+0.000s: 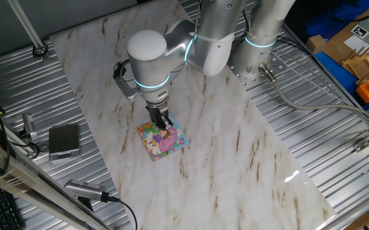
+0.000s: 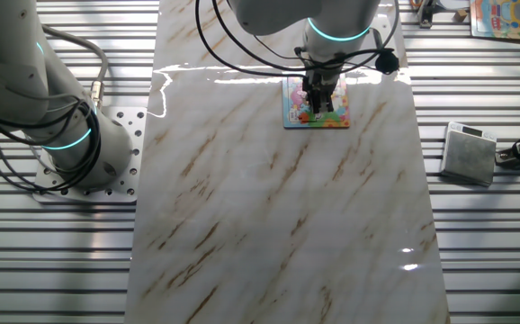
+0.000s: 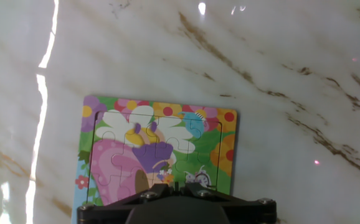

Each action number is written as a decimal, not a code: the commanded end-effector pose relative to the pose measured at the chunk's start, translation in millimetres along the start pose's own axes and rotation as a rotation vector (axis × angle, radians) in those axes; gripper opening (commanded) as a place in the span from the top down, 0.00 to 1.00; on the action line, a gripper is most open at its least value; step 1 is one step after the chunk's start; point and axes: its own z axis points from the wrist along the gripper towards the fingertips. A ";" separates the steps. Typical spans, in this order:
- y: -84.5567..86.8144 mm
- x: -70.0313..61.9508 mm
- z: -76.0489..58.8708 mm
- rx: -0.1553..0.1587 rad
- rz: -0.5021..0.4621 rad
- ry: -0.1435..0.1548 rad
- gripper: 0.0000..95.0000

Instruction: Assemble one piece of a puzzle

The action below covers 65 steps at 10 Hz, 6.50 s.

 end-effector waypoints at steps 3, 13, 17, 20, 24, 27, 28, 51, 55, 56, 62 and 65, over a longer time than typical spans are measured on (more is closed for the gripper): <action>-0.3 -0.2 -0.3 -0.001 0.001 0.000 1.00; -5.3 4.7 -6.6 -0.004 -0.008 0.002 1.00; -18.8 11.1 -6.7 -0.004 -0.027 0.004 1.00; -27.2 14.9 -5.2 -0.002 -0.040 0.005 1.00; -34.9 18.7 -4.0 -0.001 -0.047 0.005 1.00; -38.4 19.5 -1.7 -0.001 -0.053 0.004 1.00; -39.6 19.6 -0.5 -0.001 -0.055 0.003 1.00; -18.6 18.9 2.8 0.008 -0.039 -0.002 1.00; -23.1 -1.5 -7.1 0.004 -0.045 0.007 1.00; -24.0 -9.7 -10.3 0.007 -0.064 0.014 1.00; -5.1 -28.7 -15.8 0.055 -0.260 0.064 1.00; 21.7 -37.9 -11.4 0.056 -0.246 0.070 1.00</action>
